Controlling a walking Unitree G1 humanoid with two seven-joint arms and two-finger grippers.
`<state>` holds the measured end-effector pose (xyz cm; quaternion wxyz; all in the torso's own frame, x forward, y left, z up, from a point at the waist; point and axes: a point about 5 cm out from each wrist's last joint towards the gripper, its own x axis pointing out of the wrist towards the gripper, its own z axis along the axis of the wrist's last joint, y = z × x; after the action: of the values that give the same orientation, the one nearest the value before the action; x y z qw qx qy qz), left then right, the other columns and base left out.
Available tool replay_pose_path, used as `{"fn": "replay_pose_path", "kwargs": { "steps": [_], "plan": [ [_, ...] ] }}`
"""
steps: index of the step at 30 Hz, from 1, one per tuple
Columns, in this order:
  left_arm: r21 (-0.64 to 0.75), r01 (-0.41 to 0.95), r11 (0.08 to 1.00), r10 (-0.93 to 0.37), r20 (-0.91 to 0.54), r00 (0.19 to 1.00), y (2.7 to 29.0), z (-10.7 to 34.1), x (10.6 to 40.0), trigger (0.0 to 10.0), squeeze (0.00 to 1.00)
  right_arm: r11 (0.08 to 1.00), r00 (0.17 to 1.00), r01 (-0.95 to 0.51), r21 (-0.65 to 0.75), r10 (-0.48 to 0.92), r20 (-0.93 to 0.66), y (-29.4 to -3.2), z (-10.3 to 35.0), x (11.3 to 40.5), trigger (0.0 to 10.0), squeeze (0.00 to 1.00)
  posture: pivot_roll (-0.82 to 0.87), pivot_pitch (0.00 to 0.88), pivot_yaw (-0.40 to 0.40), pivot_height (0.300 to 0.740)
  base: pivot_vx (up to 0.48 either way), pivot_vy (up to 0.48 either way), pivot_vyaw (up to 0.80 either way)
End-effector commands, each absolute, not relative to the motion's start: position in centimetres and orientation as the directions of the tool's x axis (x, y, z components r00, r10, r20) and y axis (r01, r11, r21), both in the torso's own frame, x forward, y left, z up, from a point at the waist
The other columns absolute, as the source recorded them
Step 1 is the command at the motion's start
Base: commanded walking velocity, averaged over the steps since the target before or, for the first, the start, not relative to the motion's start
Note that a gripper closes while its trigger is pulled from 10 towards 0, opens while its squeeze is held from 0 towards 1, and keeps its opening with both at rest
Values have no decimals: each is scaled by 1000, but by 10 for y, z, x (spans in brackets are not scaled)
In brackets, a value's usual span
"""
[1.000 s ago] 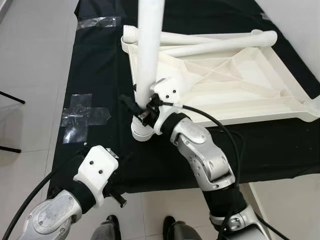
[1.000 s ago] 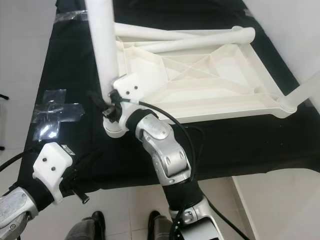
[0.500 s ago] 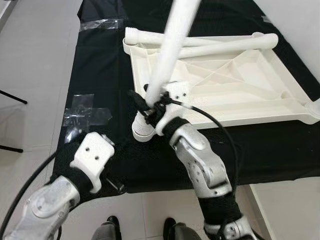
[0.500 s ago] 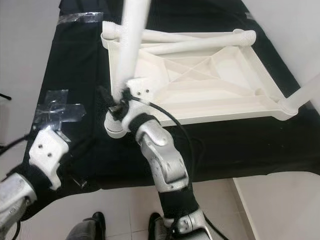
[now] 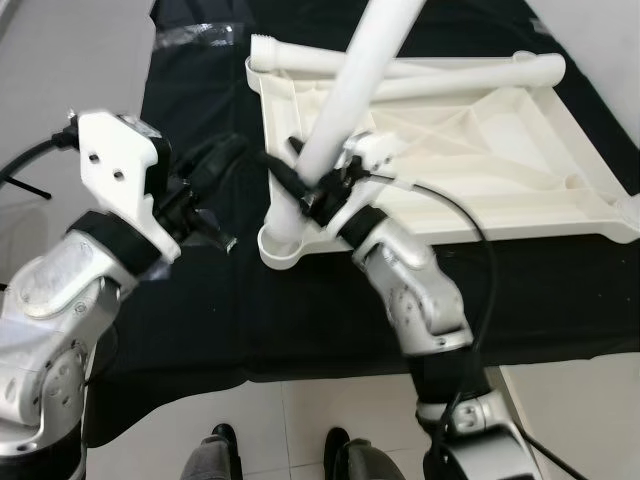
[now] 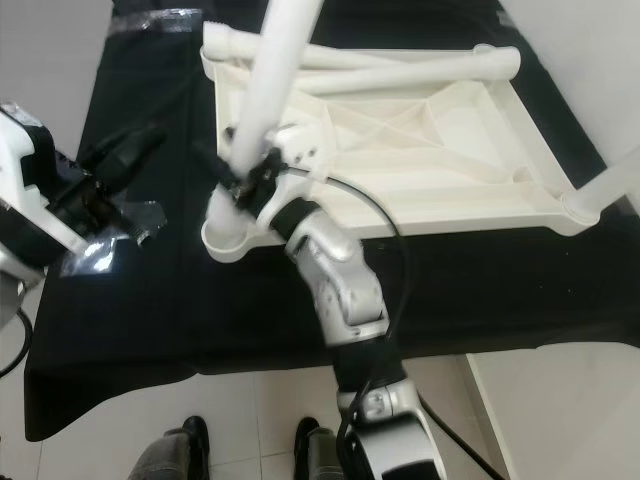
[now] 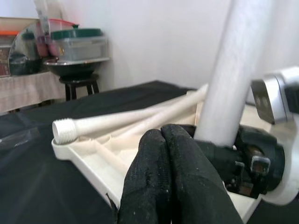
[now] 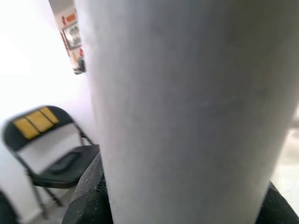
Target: Building children table
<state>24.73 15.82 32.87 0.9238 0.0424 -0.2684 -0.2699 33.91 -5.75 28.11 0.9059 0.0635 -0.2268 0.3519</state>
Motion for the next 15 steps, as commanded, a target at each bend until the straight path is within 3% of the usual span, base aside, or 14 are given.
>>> {"fn": "replay_pose_path", "kwargs": {
  "steps": [1,3,4,7,15],
  "plan": [
    [187,570,800,-574,514,638,150,341,251,10000,1000,744,606,-644,-176,637,475,-46,290,335,10000,0,163,190,-56,740,0,0,0],
    [182,588,788,-585,520,623,148,345,252,10000,1000,742,598,-640,-200,644,477,-44,292,335,10000,0,162,188,-55,740,0,0,0],
    [232,639,733,-652,506,565,139,351,253,10000,1000,723,574,-616,-313,684,451,-35,295,332,10000,0,153,178,-49,740,0,0,0],
    [260,672,693,-693,498,521,132,356,254,10000,1000,706,564,-594,-386,708,426,-29,294,331,10000,0,146,169,-45,740,0,0,0],
    [337,717,610,-763,495,416,116,378,260,10000,1000,707,608,-558,-435,705,366,-20,285,343,10000,0,135,152,-36,740,0,0,0]
  ]
}}
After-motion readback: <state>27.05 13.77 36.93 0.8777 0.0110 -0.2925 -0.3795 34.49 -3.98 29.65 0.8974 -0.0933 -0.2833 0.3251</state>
